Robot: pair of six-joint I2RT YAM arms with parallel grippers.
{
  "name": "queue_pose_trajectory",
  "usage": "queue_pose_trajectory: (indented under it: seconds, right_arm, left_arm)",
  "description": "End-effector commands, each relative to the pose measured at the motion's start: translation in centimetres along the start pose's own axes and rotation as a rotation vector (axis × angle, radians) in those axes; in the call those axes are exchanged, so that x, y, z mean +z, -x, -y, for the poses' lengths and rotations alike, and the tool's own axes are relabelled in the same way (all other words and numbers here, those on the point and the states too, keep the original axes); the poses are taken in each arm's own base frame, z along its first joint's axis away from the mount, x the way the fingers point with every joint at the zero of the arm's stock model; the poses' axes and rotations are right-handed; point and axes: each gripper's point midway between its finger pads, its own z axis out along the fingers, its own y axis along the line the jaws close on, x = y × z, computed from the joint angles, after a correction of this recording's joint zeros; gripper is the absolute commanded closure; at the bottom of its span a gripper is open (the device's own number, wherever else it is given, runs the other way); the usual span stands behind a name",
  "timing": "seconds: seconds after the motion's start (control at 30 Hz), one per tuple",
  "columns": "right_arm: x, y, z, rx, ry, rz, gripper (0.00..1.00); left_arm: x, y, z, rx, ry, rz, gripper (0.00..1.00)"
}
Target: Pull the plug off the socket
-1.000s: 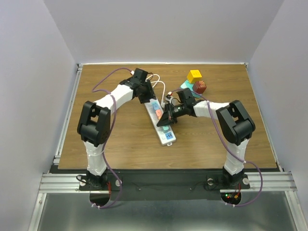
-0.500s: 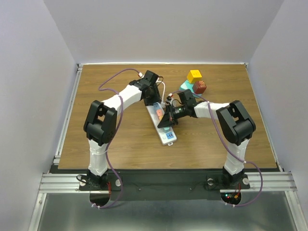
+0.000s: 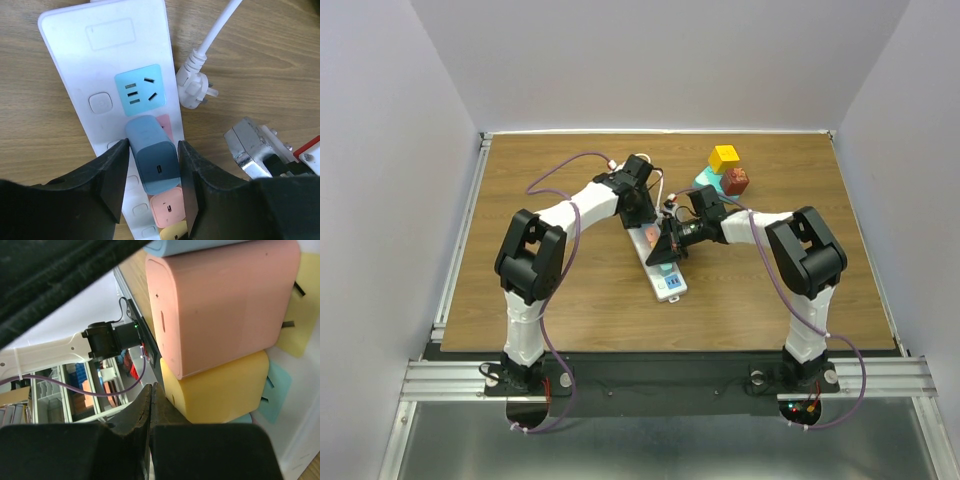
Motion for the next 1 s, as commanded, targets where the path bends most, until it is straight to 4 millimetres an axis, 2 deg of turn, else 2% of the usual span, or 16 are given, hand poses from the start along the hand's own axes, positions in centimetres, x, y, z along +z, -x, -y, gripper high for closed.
queue_pose_trajectory:
  seconds: [0.0,0.03,0.07,0.13,0.23,0.43,0.47,0.53,0.63,0.7,0.87,0.97]
  right_arm:
    - [0.4,-0.6,8.8,0.139,-0.266,0.053,1.0]
    - [0.4,-0.6,8.8,0.138,-0.266,0.053,1.0]
    - [0.4,-0.7,8.9,0.14,-0.267,0.05,0.99]
    - [0.4,-0.7,8.9,0.139,-0.268,0.05,1.0]
    - [0.4,-0.9,9.1,0.145,-0.274,0.05,0.99]
    - [0.7,-1.3,10.2,0.167,-0.287,0.039,1.0]
    - [0.7,-1.4,10.4,0.171,-0.29,0.037,1.0]
    - [0.9,-1.6,11.0,0.184,-0.292,0.03,1.0]
    - [1.2,-1.7,11.1,0.187,-0.285,0.026,1.0]
    - [1.3,-1.7,11.4,0.193,-0.285,0.024,1.0]
    - [1.4,-1.9,11.9,0.202,-0.285,0.016,1.0]
    - [1.6,-2.1,12.0,0.204,-0.284,0.01,1.0]
  left_arm:
    - [-1.3,0.5,1.4,0.018,-0.003,0.015,0.63]
    - [-0.7,0.3,1.2,0.025,0.014,0.0,0.76]
    - [-0.7,0.7,1.7,0.029,0.006,0.007,1.0]
    - [-0.5,0.7,1.7,0.037,0.015,-0.004,1.0]
    - [-1.3,1.3,2.1,0.047,0.01,0.008,1.0]
    - [-5.1,4.0,4.2,0.075,-0.034,0.072,1.0]
    - [-5.0,3.8,3.9,0.082,-0.023,0.062,1.0]
    - [-7.0,5.7,5.7,0.099,-0.06,0.099,1.0]
    - [-8.2,6.8,6.4,0.113,-0.056,0.11,1.0]
    - [-9.4,8.4,7.5,0.114,-0.084,0.139,1.0]
    - [-11.0,10.0,7.5,0.098,-0.109,0.149,1.0]
    - [-12.1,10.9,6.5,0.092,-0.099,0.167,1.0]
